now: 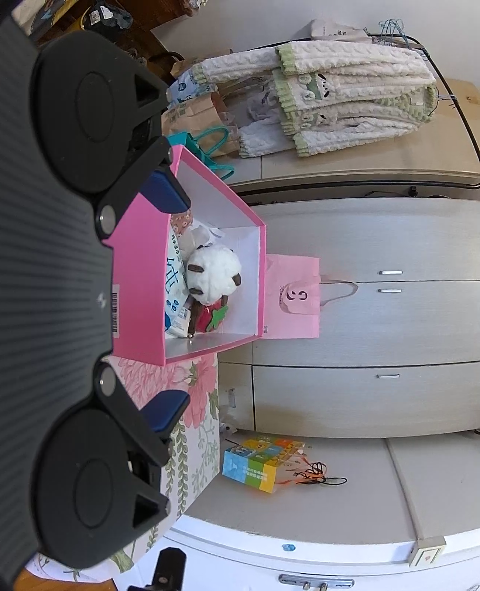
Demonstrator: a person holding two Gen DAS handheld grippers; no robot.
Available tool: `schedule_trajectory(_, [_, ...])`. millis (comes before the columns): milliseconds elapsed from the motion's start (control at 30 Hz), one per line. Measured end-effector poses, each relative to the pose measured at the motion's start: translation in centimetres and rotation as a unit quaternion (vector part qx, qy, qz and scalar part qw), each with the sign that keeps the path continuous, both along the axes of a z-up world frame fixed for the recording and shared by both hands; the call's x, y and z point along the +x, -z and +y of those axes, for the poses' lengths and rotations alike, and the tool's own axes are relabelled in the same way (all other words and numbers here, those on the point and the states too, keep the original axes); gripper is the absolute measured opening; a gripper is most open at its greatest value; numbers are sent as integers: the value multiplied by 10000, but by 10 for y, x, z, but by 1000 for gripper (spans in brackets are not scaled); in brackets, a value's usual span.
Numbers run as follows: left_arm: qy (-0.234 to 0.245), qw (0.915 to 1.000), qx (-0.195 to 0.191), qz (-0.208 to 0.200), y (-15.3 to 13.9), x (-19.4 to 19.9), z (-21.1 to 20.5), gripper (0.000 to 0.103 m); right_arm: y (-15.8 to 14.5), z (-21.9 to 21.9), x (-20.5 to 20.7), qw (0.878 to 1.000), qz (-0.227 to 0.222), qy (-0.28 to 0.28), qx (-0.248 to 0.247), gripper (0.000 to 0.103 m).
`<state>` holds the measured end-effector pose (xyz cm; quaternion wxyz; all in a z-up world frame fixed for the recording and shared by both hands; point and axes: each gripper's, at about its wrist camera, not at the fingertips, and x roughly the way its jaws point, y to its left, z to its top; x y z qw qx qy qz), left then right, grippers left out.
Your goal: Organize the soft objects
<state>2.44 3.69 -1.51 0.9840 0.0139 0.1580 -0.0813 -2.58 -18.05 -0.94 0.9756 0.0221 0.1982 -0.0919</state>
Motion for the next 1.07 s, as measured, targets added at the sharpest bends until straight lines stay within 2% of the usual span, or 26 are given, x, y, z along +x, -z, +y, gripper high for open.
schedule_trajectory(533, [51, 9998, 47, -177, -3, -10, -2, 103, 1, -5, -4, 10000, -35, -2, 46, 103])
schedule_trajectory(767, [-4, 9997, -150, -183, -4, -11, 4, 103, 1, -7, -5, 10000, -50, -17, 54, 103])
schedule_trajectory(1067, [-50, 9997, -178, -161, -4, -12, 3, 103, 3, -10, -3, 9999, -10, -33, 110, 103])
